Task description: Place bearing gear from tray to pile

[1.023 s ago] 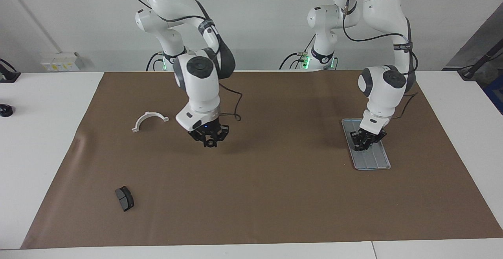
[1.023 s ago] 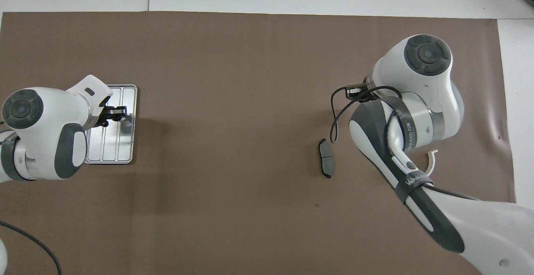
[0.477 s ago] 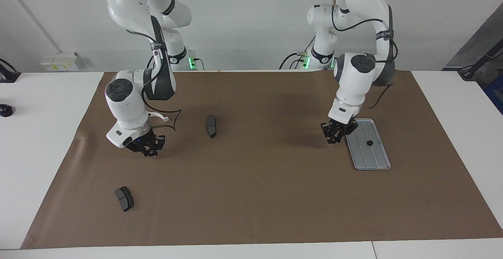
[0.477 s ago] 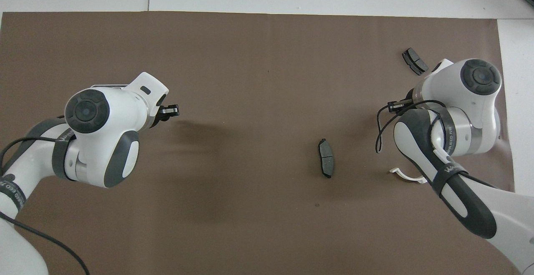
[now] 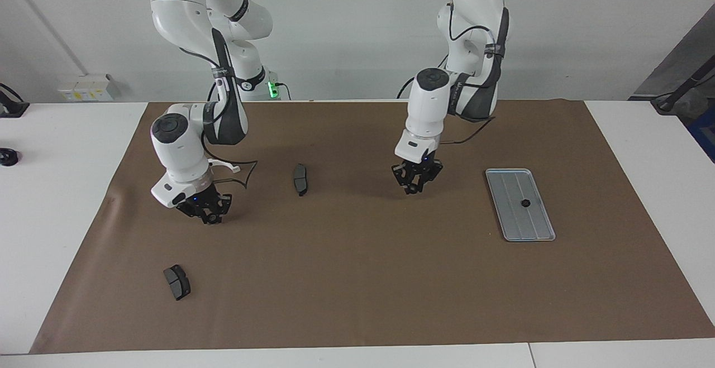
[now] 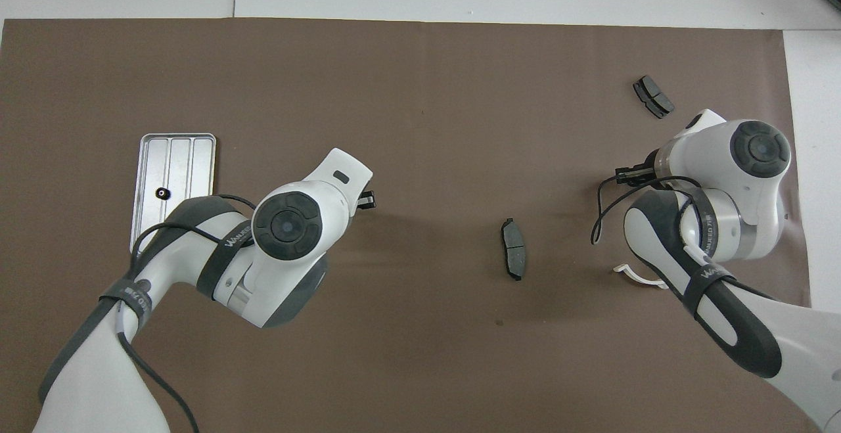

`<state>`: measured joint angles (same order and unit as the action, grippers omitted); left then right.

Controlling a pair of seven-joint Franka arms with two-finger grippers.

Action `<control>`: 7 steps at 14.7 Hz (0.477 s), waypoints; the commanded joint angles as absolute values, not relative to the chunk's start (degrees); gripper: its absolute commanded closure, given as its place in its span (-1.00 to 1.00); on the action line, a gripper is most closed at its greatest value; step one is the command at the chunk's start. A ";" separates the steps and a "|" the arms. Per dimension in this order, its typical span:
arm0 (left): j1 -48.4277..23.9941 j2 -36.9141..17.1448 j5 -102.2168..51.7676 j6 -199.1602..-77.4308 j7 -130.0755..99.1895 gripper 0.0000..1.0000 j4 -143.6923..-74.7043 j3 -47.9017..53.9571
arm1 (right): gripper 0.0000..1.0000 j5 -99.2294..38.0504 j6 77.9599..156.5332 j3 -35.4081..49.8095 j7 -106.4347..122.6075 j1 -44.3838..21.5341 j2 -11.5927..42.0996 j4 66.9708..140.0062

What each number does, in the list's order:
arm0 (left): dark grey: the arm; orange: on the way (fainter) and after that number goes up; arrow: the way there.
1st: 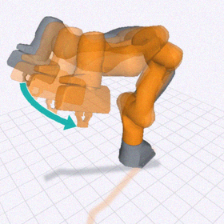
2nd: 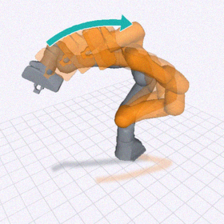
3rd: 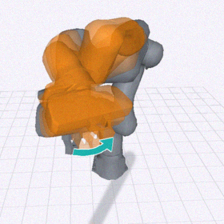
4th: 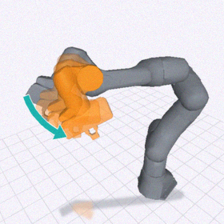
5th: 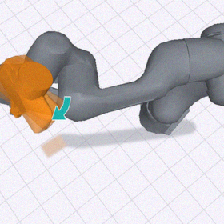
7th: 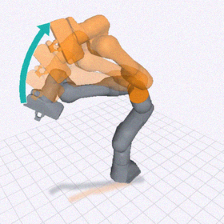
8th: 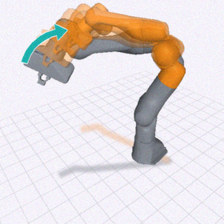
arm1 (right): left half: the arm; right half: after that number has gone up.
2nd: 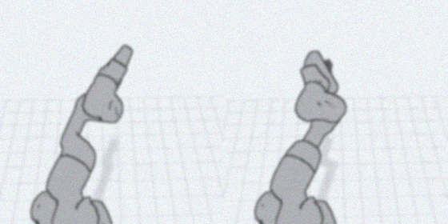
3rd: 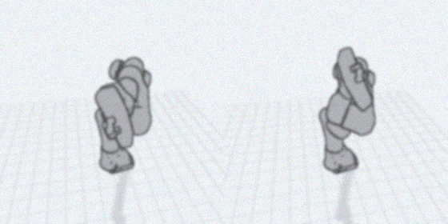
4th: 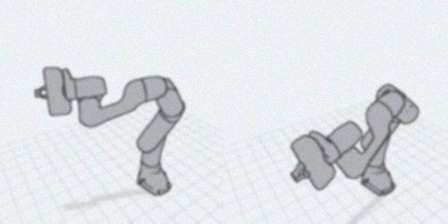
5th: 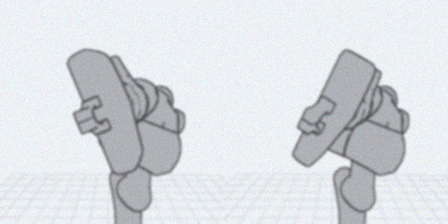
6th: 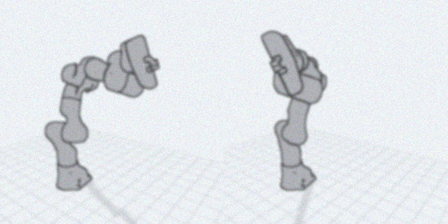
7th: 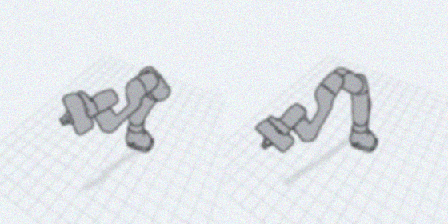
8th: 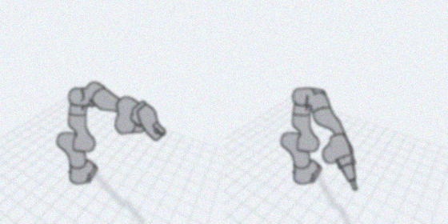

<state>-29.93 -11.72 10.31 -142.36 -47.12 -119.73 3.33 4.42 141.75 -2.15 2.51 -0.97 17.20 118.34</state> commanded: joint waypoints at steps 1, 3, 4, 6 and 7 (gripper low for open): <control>-34.79 -17.30 12.74 -142.82 -52.63 1.00 -113.92 2.29 | -1.00 3.60 142.21 -1.14 4.48 0.27 16.79 117.52; -36.82 -19.76 12.83 -143.08 -54.40 1.00 -110.84 2.29 | -1.00 3.52 139.15 -0.71 4.05 -0.35 15.65 115.59; -37.17 -20.38 12.92 -143.78 -54.40 1.00 -109.70 2.55 | -1.00 3.52 136.78 -0.44 3.43 -0.44 15.04 114.18; -38.75 -21.97 12.83 -149.99 -53.79 0.77 -110.38 2.64 | -1.00 3.52 132.82 1.31 0.19 -0.44 13.63 112.24; -39.02 -22.23 12.75 -152.29 -53.62 0.17 -110.91 2.64 | -1.00 3.52 131.67 2.01 -1.04 -0.44 13.19 111.63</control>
<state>-37.58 -20.57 11.25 -147.96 -52.92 -111.31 3.40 4.00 134.90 0.25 1.26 -0.95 14.81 112.90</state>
